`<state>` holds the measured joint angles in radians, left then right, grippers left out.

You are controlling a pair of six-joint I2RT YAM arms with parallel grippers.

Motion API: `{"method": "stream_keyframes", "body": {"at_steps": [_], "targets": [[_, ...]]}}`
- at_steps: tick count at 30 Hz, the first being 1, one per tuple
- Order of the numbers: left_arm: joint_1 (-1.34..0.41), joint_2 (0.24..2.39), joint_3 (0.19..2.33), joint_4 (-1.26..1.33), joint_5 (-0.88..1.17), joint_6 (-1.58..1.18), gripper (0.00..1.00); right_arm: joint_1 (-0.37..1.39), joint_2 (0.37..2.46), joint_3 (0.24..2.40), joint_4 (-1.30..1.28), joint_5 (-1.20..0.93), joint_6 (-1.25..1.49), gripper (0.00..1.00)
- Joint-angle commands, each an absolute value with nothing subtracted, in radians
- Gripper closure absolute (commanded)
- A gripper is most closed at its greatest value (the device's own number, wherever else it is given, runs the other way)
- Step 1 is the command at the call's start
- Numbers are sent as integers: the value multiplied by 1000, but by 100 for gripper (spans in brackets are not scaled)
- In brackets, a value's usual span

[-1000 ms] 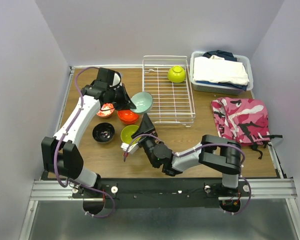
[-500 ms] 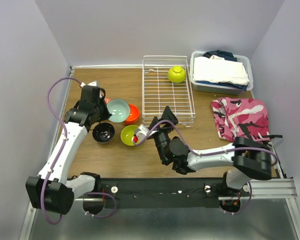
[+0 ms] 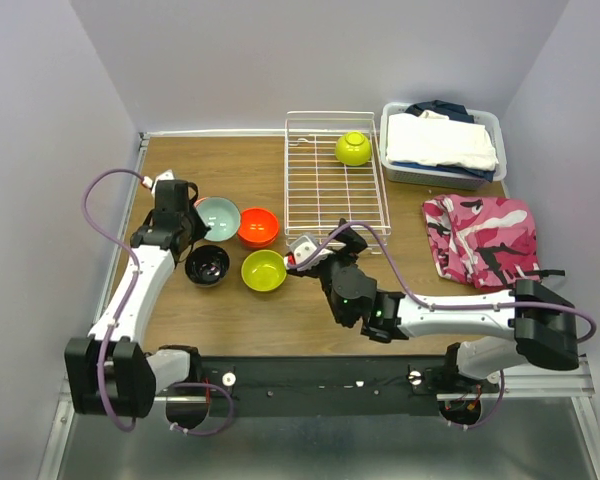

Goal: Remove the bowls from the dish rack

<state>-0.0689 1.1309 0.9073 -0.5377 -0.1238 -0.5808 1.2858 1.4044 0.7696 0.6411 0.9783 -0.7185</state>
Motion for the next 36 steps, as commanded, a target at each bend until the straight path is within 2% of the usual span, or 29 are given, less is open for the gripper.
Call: {"method": "stream_keyframes", "body": {"at_steps": [1, 12, 15, 19, 25, 32, 33, 35, 36], "targets": [[-35, 1245, 957, -315, -158, -629, 100, 1266, 1333, 770, 517, 970, -533, 1], [40, 1500, 1040, -196, -68, -640, 100, 1236, 1264, 752, 440, 974, -436, 0], [44, 1554, 1048, -193, -41, -644, 96, 1230, 1259, 750, 425, 976, -425, 0], [54, 1592, 1048, -202, -28, -647, 73, 1221, 1259, 752, 411, 974, -416, 0], [55, 1563, 1043, -213, -26, -635, 48, 1203, 1272, 762, 393, 971, -405, 0], [55, 1479, 1035, -248, -58, -600, 26, 1141, 1256, 808, 325, 924, -348, 0], [54, 1468, 1035, -253, -66, -594, 25, 1112, 1255, 828, 312, 908, -332, 0], [52, 1436, 1032, -268, -83, -581, 15, 1076, 1253, 856, 258, 855, -278, 1], [52, 1427, 1032, -276, -86, -577, 13, 1036, 1256, 873, 233, 835, -256, 1]]}}
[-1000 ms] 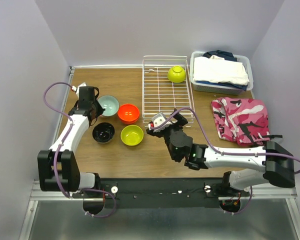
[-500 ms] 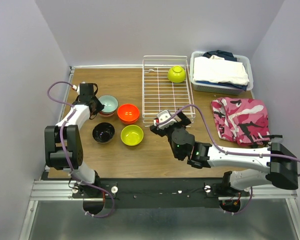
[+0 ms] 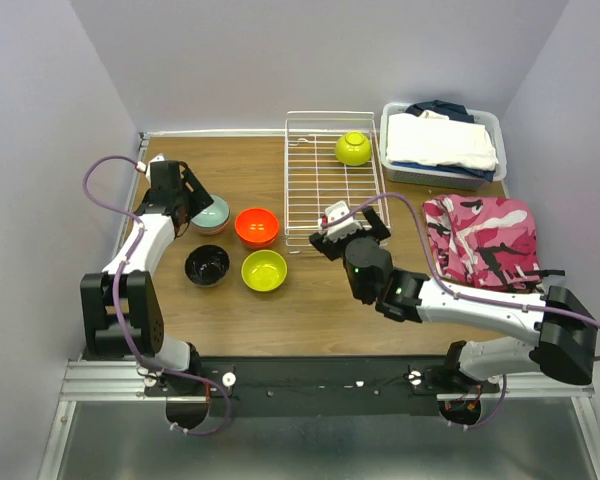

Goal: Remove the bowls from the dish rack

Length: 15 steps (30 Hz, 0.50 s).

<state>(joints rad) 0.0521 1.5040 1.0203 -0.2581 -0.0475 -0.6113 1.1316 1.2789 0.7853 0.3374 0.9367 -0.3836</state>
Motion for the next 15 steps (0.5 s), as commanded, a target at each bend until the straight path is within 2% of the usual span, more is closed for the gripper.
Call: {"method": "stream_keyframes", "body": {"at_steps": [1, 3, 4, 10, 15], "targets": [[51, 1410, 1032, -288, -89, -575, 12, 1017, 1264, 914, 182, 810, -236, 1], [51, 1387, 1029, -299, -89, -571, 11, 965, 1301, 962, 128, 756, -186, 1], [45, 1361, 1020, -310, -90, -568, 7, 950, 1316, 1003, 88, 744, -175, 1], [3, 1241, 967, -319, -116, -494, 7, 806, 1486, 1150, -56, 606, -75, 1], [-110, 1183, 960, -319, -195, -420, 7, 718, 1632, 1313, -156, 486, -9, 1]]}}
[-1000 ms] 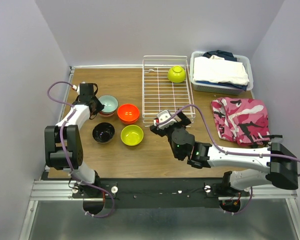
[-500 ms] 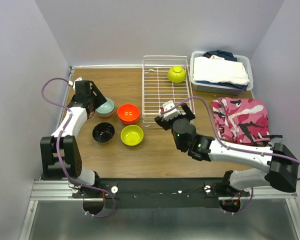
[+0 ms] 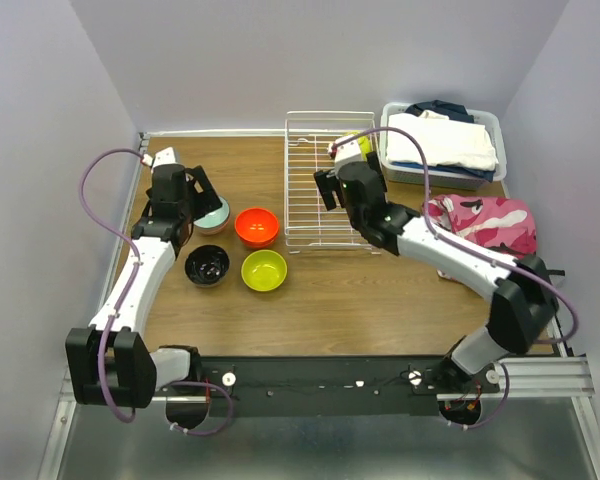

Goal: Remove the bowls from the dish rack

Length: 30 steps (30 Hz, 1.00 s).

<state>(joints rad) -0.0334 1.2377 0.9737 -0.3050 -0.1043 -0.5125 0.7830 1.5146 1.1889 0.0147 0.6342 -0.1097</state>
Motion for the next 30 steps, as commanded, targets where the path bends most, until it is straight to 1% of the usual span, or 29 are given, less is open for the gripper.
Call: {"method": "stream_keyframes", "body": {"at_steps": [1, 6, 11, 17, 22, 30], "targets": [[-115, 1172, 962, -315, -202, -411, 7, 710, 1650, 1331, -184, 473, -5, 1], [-120, 1161, 968, -311, -193, -407, 7, 695, 1735, 1393, -250, 388, -3, 1], [-120, 1163, 980, -322, -186, -407, 7, 693, 1812, 1456, -386, 332, 51, 1], [-120, 1157, 982, -331, -210, -400, 7, 693, 1851, 1447, -469, 290, 69, 1], [-120, 1158, 983, -330, -209, -399, 7, 693, 1838, 1421, -554, 282, 87, 1], [-120, 1160, 980, -330, -210, -397, 7, 690, 1724, 1316, -633, 301, 109, 1]]}}
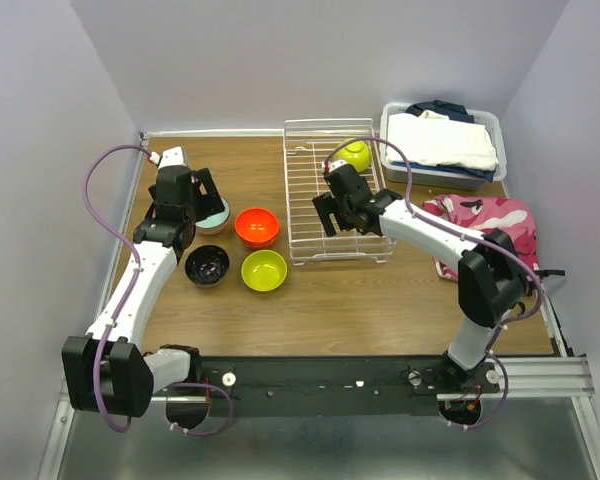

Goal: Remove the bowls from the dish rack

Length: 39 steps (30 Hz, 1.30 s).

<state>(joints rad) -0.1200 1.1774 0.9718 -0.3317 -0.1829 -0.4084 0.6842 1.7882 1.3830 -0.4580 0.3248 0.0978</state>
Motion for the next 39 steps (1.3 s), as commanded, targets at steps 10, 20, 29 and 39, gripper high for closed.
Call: {"method": "stream_keyframes", "body": {"at_steps": [10, 20, 29, 39], "targets": [[-120, 1158, 976, -328, -210, -399, 7, 687, 1568, 1152, -764, 175, 187, 1], [-120, 1163, 976, -328, -202, -403, 7, 690, 1394, 1112, -860, 12, 221, 0], [-121, 1152, 974, -327, -199, -405, 7, 690, 1508, 1359, -871, 187, 132, 0], [-121, 1144, 974, -325, -204, -405, 7, 690, 1779, 1586, -701, 512, -6, 1]]}}
